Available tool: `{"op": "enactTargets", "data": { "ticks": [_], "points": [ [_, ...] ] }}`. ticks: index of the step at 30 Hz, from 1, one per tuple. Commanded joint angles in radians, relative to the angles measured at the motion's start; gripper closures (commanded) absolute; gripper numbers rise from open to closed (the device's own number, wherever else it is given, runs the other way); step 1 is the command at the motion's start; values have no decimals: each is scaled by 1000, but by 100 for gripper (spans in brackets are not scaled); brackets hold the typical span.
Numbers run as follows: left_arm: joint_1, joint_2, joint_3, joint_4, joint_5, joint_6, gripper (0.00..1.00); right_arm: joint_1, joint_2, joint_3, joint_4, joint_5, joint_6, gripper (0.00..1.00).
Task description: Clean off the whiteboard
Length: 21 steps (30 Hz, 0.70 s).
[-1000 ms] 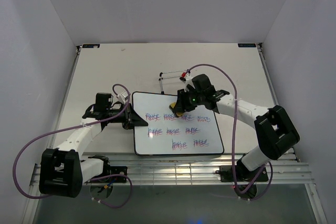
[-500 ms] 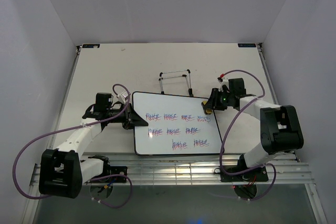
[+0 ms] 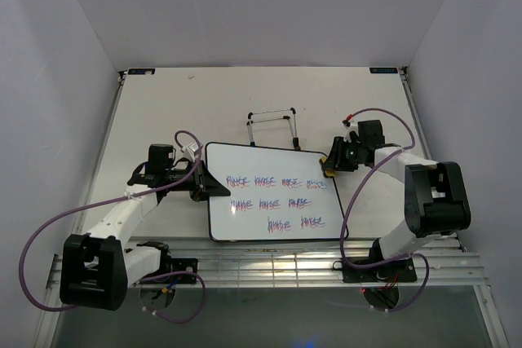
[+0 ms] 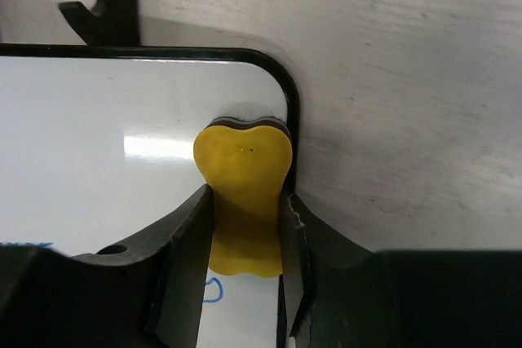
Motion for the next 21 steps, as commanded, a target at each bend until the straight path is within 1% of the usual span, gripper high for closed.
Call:
{"op": "enactTargets", "data": {
  "ticks": [1, 5, 7, 9, 12, 13, 15, 16, 18, 19, 21],
  "points": [
    [-6, -22, 14, 0, -245, 94, 100, -16, -3, -27, -213, 193, -27, 86],
    [-6, -23, 14, 0, -245, 94, 100, -10, -135, 52, -296, 240, -14, 86],
    [-6, -26, 13, 1, -248, 92, 100, 7, -175, 97, -326, 263, -14, 87],
    [-8, -25, 13, 1, -250, 92, 100, 49, -216, 120, -363, 271, -14, 87],
    [-6, -23, 11, 4, -247, 92, 100, 137, -256, 125, -349, 209, -2, 86],
    [-6, -23, 10, 4, -247, 92, 100, 202, -264, 113, -333, 190, 5, 86],
    [-8, -23, 10, 6, -241, 92, 100, 278, -275, 103, -265, 149, 45, 86],
    [-6, -26, 10, 6, -242, 92, 100, 364, -275, 102, -236, 133, 61, 86],
    [-8, -28, 10, 10, -239, 92, 100, 453, -252, 109, -143, 106, 100, 87],
    [-8, -28, 8, 12, -238, 91, 100, 542, -240, 125, -123, 110, 107, 89],
    [-8, -29, 7, 15, -236, 91, 100, 628, -186, 190, -83, 142, 105, 89]
  ]
}}
